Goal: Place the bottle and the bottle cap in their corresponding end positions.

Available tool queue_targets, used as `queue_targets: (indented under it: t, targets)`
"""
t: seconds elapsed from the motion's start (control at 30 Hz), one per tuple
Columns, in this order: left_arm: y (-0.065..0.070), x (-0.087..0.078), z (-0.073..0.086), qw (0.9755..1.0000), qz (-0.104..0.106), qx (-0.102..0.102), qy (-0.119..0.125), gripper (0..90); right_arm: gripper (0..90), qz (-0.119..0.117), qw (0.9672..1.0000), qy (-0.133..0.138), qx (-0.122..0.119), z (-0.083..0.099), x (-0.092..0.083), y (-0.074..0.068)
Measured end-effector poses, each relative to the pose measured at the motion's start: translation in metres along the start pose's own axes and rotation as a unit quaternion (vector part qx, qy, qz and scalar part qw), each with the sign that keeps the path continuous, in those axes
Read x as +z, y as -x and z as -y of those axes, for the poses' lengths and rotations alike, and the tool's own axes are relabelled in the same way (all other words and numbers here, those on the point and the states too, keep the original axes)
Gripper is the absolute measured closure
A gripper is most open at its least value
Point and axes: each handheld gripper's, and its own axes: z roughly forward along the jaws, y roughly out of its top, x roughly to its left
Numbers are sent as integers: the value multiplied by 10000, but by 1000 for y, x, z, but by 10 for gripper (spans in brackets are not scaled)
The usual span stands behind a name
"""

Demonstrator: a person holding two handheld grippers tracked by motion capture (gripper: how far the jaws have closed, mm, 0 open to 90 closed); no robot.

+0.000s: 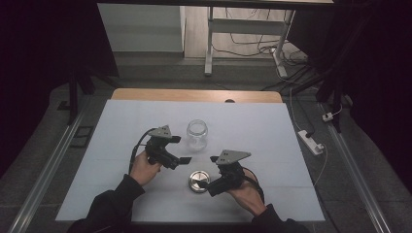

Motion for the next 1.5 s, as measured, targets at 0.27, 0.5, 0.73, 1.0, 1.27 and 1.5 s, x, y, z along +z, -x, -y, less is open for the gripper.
queue_targets:
  t: [0.27, 0.5, 0.73, 1.0, 1.27, 1.5]
  targets:
    - [16, -7, 10, 9999, 63, 45, -85, 0, 15, 72, 9998, 34, -166, 0, -6, -2]
    - [30, -15, 17, 9999, 91, 93, -42, 0, 9, 74, 9998, -10, -192, 1, -10, -4]
    - [40, -26, 23, 9999, -12, 123, -34, 0, 6, 80, 9997, -86, -192, 2, -14, -5]
    - [49, -41, 31, 9998, -174, 117, -15, 0, 2, 167, 9994, -151, -245, 2, -21, -8]
    - [55, -55, 43, 9997, -256, -26, -8, 0, 1, 282, 9993, -154, -194, 6, -33, -7]
    - [59, -67, 53, 9993, -360, -130, 4, 0, 1, 416, 9989, -152, -142, 11, -45, -5]
